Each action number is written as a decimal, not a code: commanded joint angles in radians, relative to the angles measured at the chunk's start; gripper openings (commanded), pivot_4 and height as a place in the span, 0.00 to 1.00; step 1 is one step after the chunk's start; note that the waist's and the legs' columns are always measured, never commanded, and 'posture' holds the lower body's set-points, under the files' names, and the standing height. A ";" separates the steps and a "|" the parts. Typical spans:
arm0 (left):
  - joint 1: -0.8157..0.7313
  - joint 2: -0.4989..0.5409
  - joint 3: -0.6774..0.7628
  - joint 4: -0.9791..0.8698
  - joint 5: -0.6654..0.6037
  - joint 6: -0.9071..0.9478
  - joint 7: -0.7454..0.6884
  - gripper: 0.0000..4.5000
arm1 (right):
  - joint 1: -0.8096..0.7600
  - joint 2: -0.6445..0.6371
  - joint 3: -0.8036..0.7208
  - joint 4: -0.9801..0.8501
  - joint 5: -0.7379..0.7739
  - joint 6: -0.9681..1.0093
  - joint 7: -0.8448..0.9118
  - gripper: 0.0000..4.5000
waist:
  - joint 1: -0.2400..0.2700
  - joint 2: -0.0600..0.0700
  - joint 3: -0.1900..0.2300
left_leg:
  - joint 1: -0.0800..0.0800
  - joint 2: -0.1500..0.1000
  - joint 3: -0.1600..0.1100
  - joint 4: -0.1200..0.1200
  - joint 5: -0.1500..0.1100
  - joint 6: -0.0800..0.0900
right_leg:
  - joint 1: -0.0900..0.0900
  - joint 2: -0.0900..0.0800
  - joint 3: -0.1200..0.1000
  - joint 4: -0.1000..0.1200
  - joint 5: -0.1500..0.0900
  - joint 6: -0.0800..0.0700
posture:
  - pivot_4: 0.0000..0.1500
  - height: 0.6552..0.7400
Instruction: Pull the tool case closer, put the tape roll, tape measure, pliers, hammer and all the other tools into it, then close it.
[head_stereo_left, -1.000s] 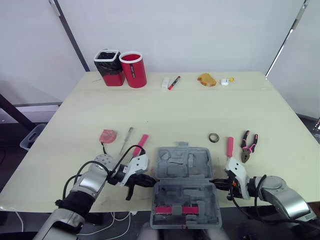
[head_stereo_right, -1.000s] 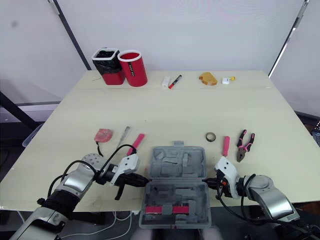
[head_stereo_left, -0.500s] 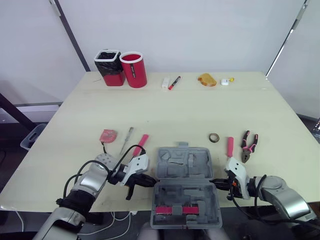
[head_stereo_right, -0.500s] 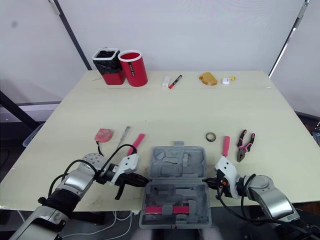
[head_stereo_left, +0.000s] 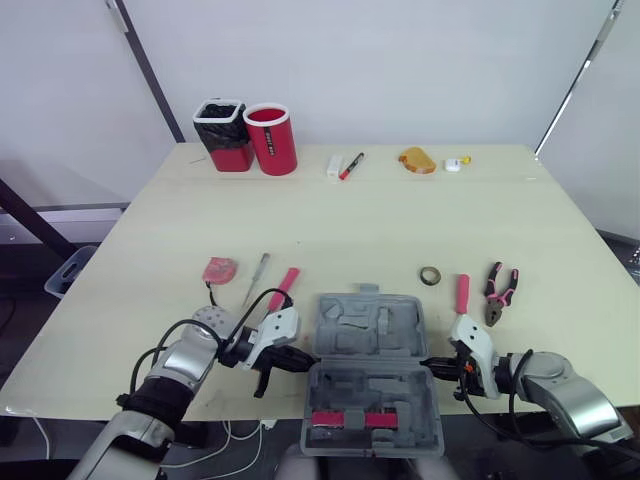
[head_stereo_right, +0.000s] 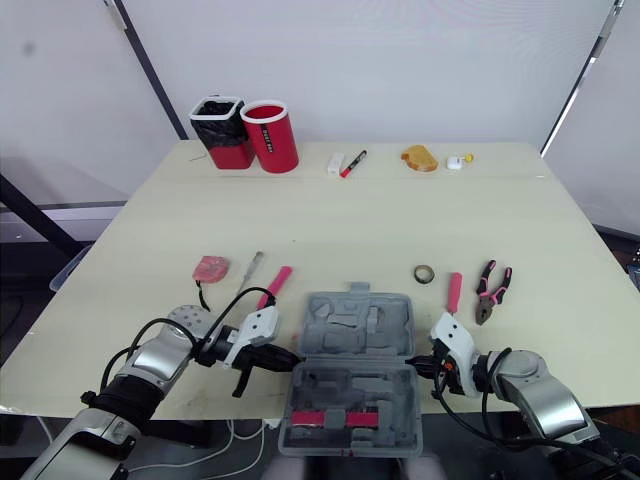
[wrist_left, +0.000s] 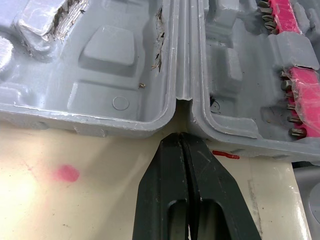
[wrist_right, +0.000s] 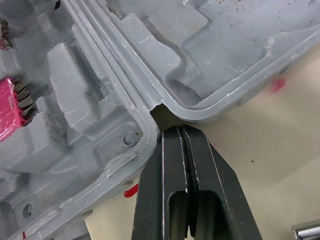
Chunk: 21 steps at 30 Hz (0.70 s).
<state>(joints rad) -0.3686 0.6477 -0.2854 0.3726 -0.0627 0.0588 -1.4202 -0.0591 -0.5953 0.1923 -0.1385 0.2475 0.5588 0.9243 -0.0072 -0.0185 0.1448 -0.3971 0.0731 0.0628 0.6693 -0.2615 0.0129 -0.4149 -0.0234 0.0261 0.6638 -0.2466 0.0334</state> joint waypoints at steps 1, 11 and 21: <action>0.019 0.009 -0.026 0.034 0.039 0.008 0.024 0.02 | 0.000 -0.014 -0.023 0.005 -0.010 -0.034 -0.015 0.00 | 0.000 0.000 0.000 | 0.000 0.000 0.000 0.000 0.000 0.000 | 0.000 0.000 0.000 0.000 0.000 0.000 | 1.00 1.00; 0.022 0.022 -0.019 0.042 0.040 0.000 0.022 0.02 | 0.004 -0.032 -0.042 0.013 0.000 -0.051 -0.019 0.00 | 0.000 0.000 0.000 | 0.000 0.000 0.000 0.000 0.000 0.000 | 0.000 0.000 0.000 0.000 0.000 0.000 | 1.00 1.00; 0.047 0.068 0.093 -0.002 -0.070 -0.009 0.018 0.02 | 0.083 -0.032 -0.158 -0.042 0.021 -0.133 -0.080 0.00 | -0.008 0.000 0.000 | 0.000 0.001 0.000 0.000 0.000 0.000 | 0.000 0.001 0.000 0.000 0.000 0.000 | 1.00 1.00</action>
<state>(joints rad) -0.3384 0.6843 -0.2487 0.3750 -0.1037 0.0402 -1.4136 0.0057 -0.6254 0.0962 -0.1320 0.2498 0.4717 0.8623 -0.0149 -0.0185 0.1450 -0.3973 0.0738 0.0624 0.6689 -0.2615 0.0129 -0.4155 -0.0223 0.0264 0.6638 -0.2468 0.0333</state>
